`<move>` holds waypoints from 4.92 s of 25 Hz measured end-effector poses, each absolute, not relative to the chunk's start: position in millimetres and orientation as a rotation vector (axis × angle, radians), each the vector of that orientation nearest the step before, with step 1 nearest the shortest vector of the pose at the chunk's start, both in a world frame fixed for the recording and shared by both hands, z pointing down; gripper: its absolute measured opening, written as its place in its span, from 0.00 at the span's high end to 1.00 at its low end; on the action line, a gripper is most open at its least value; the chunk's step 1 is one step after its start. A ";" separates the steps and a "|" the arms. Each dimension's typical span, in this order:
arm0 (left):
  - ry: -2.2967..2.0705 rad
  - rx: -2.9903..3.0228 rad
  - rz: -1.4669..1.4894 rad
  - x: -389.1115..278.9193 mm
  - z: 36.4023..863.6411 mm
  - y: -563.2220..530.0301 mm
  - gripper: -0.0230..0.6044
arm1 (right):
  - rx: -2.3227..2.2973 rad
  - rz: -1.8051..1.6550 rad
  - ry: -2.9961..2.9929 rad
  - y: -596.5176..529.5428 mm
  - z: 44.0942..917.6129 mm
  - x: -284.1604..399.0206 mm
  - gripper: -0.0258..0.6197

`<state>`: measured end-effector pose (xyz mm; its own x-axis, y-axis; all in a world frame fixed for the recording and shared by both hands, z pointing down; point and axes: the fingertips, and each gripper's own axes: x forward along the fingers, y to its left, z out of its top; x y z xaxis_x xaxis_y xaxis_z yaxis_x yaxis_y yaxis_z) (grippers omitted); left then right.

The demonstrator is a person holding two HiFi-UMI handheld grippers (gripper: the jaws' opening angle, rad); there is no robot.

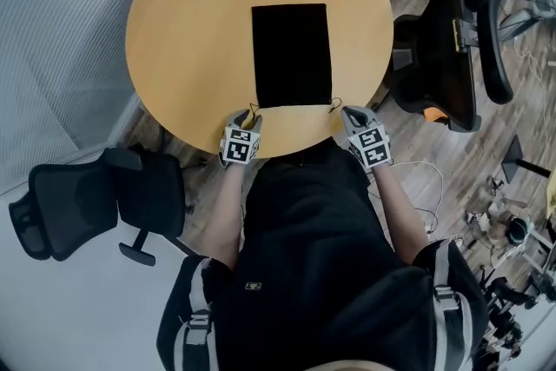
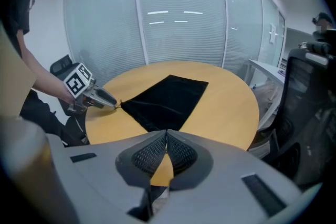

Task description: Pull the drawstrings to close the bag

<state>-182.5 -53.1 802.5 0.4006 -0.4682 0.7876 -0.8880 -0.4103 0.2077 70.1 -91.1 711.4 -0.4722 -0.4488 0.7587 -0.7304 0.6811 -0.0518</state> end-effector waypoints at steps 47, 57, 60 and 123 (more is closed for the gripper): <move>-1.268 1.878 0.846 -169.8 806.3 -55.5 0.93 | 1.244 0.803 -1.778 -96.0 808.9 71.1 0.48; -1.317 1.897 0.747 -172.5 789.3 -60.2 0.93 | 1.089 0.722 -1.837 -94.0 811.4 75.7 0.85; -1.330 1.901 0.724 -175.0 786.6 -58.0 0.93 | 1.044 0.723 -1.875 -92.3 803.5 74.8 0.85; -1.382 1.859 1.069 -211.5 790.5 -38.3 0.92 | 0.928 0.361 -2.006 -125.4 759.1 92.3 0.85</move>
<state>-211.5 -38.3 790.5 0.1413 -0.4893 0.8606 -0.9561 -0.2930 -0.0096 92.3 -125.4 759.1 -0.3416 -0.4744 0.8113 -0.7276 0.6799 0.0912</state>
